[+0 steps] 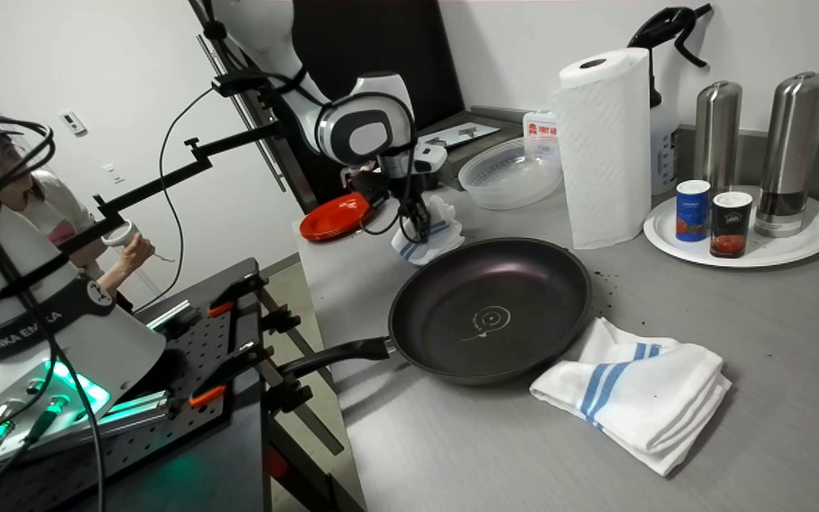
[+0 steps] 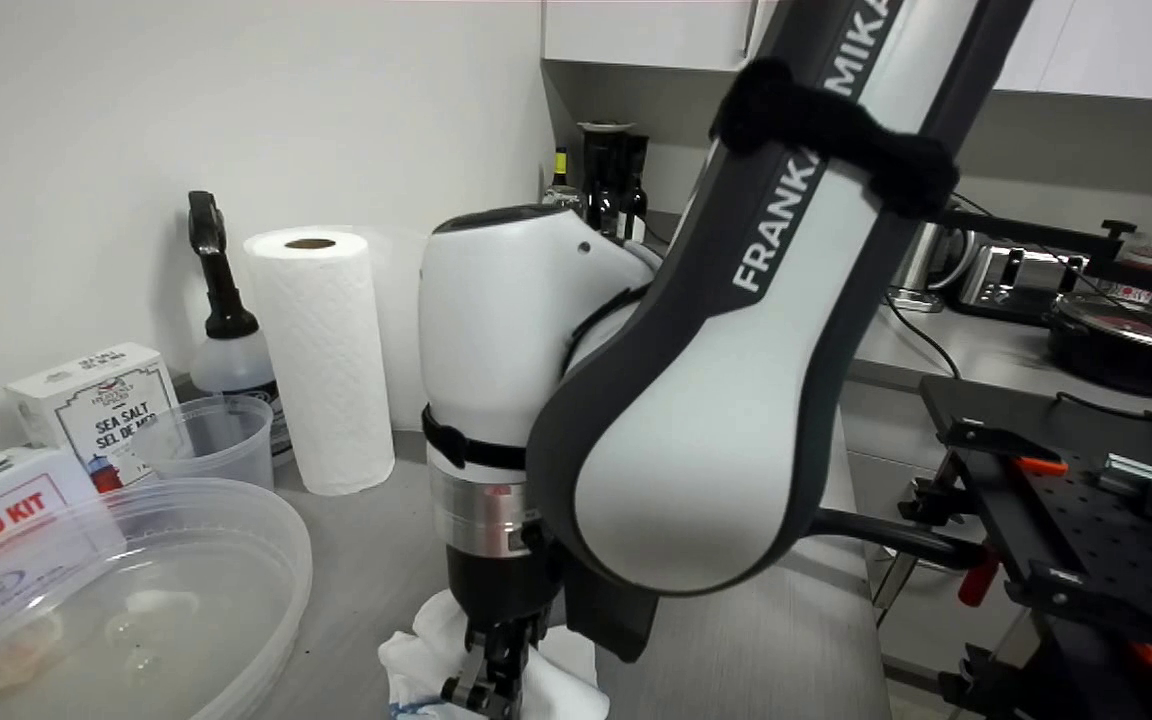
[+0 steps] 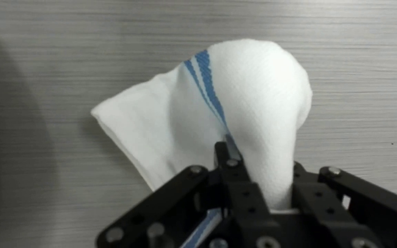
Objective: Pick up the kitchen towel and clean the pan
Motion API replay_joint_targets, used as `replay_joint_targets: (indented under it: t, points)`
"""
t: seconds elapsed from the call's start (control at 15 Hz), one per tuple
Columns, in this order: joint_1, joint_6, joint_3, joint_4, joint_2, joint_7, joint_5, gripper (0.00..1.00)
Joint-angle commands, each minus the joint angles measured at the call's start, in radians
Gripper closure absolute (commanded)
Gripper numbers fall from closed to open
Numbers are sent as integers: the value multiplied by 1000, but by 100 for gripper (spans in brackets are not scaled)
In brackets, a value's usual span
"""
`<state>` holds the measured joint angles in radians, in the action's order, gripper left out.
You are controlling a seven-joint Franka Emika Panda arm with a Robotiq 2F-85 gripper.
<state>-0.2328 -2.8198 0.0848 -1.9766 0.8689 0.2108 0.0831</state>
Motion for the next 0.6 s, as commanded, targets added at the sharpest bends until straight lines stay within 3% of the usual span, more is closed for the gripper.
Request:
replay_joint_targets:
  t: [0.0,0.53]
  points:
    - [-10,67,-2,-80,-142,4,-1,96]
    - [12,185,-50,-164,-422,3,-49,96]
